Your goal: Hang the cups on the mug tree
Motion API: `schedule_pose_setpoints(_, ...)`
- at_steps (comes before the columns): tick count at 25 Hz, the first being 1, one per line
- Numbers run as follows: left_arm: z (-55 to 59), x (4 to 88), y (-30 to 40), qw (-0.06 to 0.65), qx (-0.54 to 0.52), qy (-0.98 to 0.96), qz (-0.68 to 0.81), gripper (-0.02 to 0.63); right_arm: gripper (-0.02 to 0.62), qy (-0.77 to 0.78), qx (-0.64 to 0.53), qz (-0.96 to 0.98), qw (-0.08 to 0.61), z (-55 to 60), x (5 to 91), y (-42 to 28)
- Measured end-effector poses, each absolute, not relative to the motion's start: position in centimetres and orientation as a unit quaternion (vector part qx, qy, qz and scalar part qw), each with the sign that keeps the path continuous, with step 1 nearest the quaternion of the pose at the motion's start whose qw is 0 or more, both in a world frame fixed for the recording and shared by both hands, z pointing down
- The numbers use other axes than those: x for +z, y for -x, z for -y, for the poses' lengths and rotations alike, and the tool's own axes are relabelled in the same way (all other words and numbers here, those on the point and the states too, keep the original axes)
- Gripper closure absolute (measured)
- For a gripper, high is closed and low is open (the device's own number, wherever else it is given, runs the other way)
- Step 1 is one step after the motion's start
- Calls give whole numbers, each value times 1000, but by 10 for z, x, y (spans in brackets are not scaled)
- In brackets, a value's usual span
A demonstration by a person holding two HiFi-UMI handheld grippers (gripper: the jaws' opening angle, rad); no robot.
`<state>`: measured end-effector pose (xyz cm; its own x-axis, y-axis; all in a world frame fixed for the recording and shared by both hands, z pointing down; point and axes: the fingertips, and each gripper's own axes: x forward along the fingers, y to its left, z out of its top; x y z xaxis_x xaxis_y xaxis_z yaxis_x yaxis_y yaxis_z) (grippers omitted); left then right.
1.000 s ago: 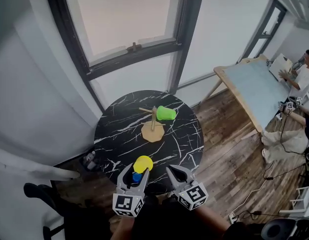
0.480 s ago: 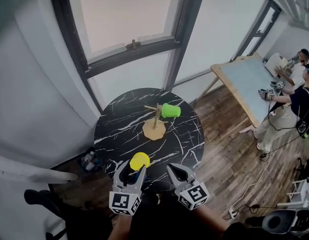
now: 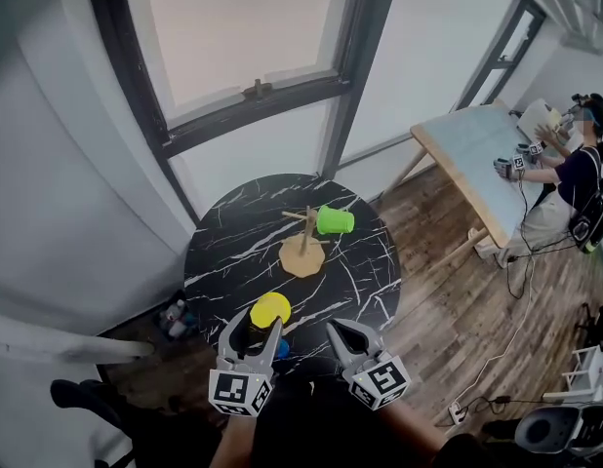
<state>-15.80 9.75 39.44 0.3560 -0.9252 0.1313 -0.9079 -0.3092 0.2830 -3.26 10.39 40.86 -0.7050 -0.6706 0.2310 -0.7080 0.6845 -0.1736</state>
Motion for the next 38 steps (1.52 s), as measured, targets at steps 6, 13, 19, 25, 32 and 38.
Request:
schedule_pose_setpoints(6,-70,393,163,156,-24,-805,572,379,592,-373,130,916,74,-81,409,33)
schedule_pose_setpoints(13,-26,390,164,155,-24,-803,575,379,592,-374,138,914,72,-49,409,26)
schedule_pose_setpoints(19,11,388,162,155,-20,-801,578,379,592,-374,149,912,76,-22,417,16)
schedule_pose_setpoints(25,44,394,161,162,-17,-796,583,380,592,-368,160,912,81,3,428,10)
schedule_pose_setpoints(32,76,399,158,171,-11,-790,589,380,592,-355,165,916,87,24,434,6)
schedule_pose_setpoints(38,101,399,156,173,-15,-787,591,380,592,-348,173,917,89,36,444,5)
